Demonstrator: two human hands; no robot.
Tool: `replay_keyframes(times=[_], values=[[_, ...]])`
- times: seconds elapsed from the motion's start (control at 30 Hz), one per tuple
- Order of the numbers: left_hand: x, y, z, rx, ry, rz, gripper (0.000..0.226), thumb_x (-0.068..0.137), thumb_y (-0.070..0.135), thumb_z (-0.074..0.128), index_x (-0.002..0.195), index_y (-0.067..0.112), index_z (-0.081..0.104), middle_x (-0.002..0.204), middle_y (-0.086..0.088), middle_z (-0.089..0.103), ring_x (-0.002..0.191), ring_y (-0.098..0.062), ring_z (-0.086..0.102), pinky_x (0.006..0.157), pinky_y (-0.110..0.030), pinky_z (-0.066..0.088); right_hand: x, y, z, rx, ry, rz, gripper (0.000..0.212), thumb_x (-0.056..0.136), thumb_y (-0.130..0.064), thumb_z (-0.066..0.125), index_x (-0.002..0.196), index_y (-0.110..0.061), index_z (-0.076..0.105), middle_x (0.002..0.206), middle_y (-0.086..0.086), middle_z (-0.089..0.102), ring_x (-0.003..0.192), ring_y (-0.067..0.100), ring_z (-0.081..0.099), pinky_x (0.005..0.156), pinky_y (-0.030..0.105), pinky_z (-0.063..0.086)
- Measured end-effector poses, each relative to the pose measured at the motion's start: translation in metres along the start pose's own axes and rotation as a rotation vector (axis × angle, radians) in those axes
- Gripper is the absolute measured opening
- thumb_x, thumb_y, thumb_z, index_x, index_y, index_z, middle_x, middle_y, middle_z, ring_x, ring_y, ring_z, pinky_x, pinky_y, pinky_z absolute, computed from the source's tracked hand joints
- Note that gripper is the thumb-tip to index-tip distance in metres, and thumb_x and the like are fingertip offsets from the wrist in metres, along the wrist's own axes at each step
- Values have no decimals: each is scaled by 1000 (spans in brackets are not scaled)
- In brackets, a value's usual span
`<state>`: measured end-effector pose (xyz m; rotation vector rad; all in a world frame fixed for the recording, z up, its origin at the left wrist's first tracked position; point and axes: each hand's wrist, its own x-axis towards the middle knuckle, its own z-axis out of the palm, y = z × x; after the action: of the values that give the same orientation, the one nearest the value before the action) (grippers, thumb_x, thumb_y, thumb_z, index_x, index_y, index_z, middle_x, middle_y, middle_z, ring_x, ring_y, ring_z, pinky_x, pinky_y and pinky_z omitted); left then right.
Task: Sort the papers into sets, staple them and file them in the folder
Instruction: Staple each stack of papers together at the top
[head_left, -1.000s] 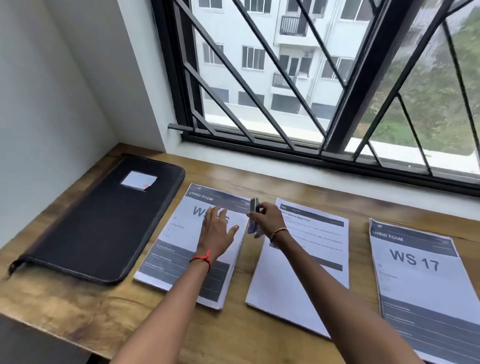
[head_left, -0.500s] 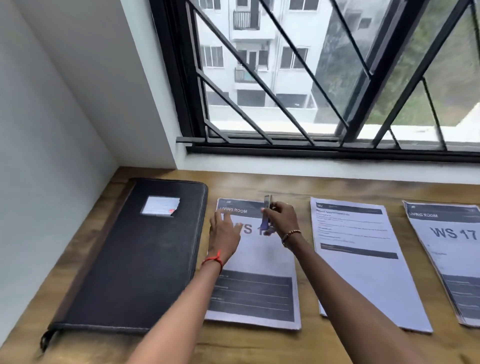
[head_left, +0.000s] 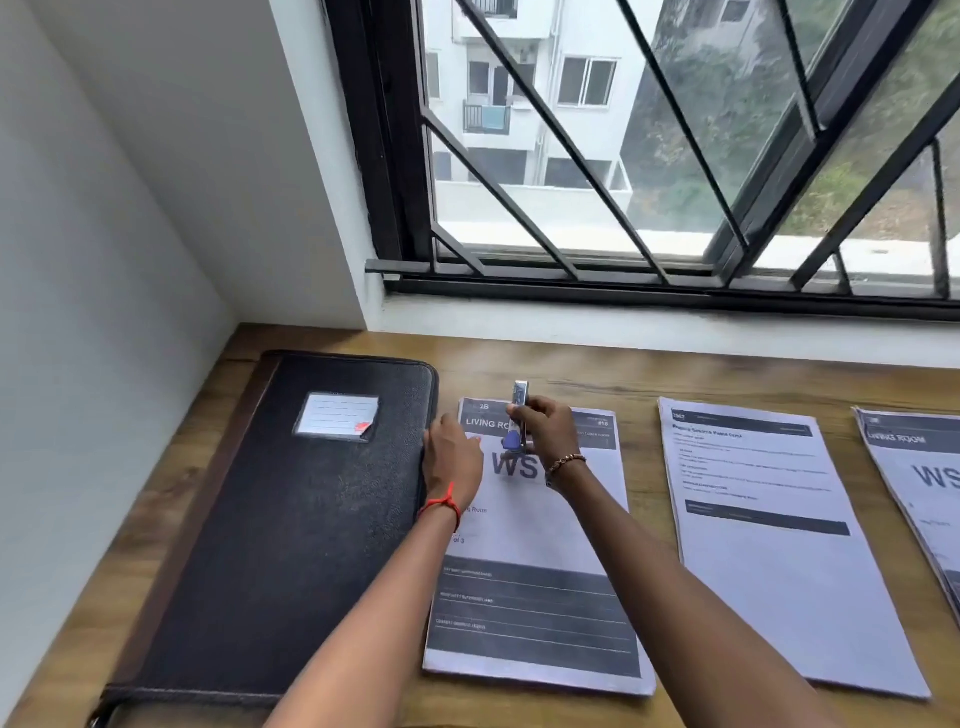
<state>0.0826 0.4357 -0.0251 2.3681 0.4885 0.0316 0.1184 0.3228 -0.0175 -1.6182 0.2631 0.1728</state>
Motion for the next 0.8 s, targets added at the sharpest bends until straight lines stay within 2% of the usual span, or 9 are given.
replay_keyframes(times=[0.07, 0.13, 0.23, 0.27, 0.37, 0.47, 0.6, 0.7, 0.8], values=[[3, 4, -1, -3, -12, -20, 28, 89, 13, 58, 111, -4, 51, 116, -20, 53, 108, -34, 49, 86, -39, 41, 4, 3, 5, 6, -14, 13, 9, 80, 1, 62, 73, 5, 62, 56, 2, 48, 57, 16, 42, 58, 27, 37], [5, 7, -1, 24, -24, -40, 28, 91, 14, 57, 110, -4, 50, 117, -21, 51, 108, -34, 50, 84, -37, 41, 6, 8, 9, 6, -12, 44, 19, 80, 2, 61, 62, -4, 57, 52, -1, 46, 52, 13, 41, 54, 24, 37], [11, 9, 0, 70, -41, -67, 25, 92, 13, 53, 110, -5, 52, 119, -22, 51, 109, -35, 50, 84, -38, 42, 6, 15, 8, 120, -35, 164, 19, 82, 1, 59, 65, -8, 59, 60, 4, 48, 61, 24, 50, 67, 41, 51], [12, 9, 1, 73, -47, -78, 24, 93, 11, 52, 109, -6, 53, 120, -22, 51, 109, -35, 50, 84, -39, 42, 7, 16, 6, 163, -55, 195, 19, 84, 1, 58, 67, -7, 58, 60, 5, 48, 59, 26, 53, 66, 44, 54], [15, 10, 3, 100, -62, -99, 24, 93, 8, 47, 113, -6, 51, 123, -23, 47, 114, -36, 45, 87, -39, 41, 6, 13, 0, 281, -102, 246, 15, 85, 2, 56, 71, -4, 56, 62, 9, 49, 46, 26, 58, 54, 38, 57], [15, 12, 5, 114, -54, -108, 26, 92, 3, 44, 117, -5, 46, 127, -22, 42, 119, -35, 40, 91, -38, 40, 5, 14, -3, 374, -106, 258, 11, 86, 3, 54, 75, 0, 54, 68, 12, 49, 47, 29, 58, 51, 37, 57], [10, 16, 11, 78, -33, -128, 27, 90, 1, 45, 117, -3, 41, 128, -22, 38, 118, -35, 37, 92, -38, 38, 5, 14, -5, 409, -133, 235, 10, 85, 7, 51, 78, 3, 54, 76, 13, 49, 48, 26, 59, 50, 33, 56], [7, 18, 15, 78, -22, -145, 34, 90, 8, 51, 120, -1, 38, 130, -21, 38, 119, -34, 36, 95, -38, 35, 6, 14, -7, 424, -146, 199, 16, 86, 10, 48, 73, 0, 51, 71, 13, 47, 47, 24, 62, 48, 32, 56], [8, 18, 17, 89, -19, -162, 35, 91, 6, 49, 122, -2, 37, 131, -22, 38, 120, -34, 36, 98, -37, 35, 8, 18, -8, 432, -162, 177, 7, 85, 9, 50, 84, 4, 54, 75, 15, 47, 50, 25, 65, 51, 34, 57]])
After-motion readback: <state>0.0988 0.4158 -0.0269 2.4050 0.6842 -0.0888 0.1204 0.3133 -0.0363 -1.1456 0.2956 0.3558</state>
